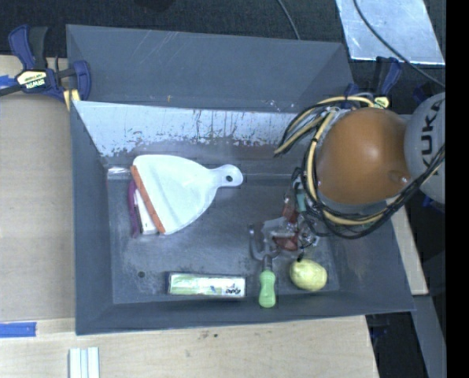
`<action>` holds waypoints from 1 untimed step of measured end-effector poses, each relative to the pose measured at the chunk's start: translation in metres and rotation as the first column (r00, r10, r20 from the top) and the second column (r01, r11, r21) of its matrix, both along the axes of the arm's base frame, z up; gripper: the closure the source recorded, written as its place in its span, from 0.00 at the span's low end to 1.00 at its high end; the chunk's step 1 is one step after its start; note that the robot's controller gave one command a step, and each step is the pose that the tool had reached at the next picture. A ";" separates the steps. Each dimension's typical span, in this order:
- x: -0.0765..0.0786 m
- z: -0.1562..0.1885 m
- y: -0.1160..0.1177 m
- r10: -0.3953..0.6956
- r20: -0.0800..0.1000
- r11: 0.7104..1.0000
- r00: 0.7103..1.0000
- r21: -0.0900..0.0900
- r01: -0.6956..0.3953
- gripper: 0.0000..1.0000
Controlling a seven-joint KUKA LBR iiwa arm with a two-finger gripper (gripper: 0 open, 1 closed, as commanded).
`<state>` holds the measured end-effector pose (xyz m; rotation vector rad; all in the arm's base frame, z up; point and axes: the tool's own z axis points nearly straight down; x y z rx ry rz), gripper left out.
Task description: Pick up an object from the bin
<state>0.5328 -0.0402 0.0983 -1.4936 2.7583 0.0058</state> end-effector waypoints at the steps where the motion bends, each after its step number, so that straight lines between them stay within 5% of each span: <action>1: 0.001 0.013 0.000 -0.092 0.004 0.996 0.996 0.001 0.092 1.00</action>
Offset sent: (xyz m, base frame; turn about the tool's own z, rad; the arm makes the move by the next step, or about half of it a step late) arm 0.0007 -0.0002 0.0144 0.0811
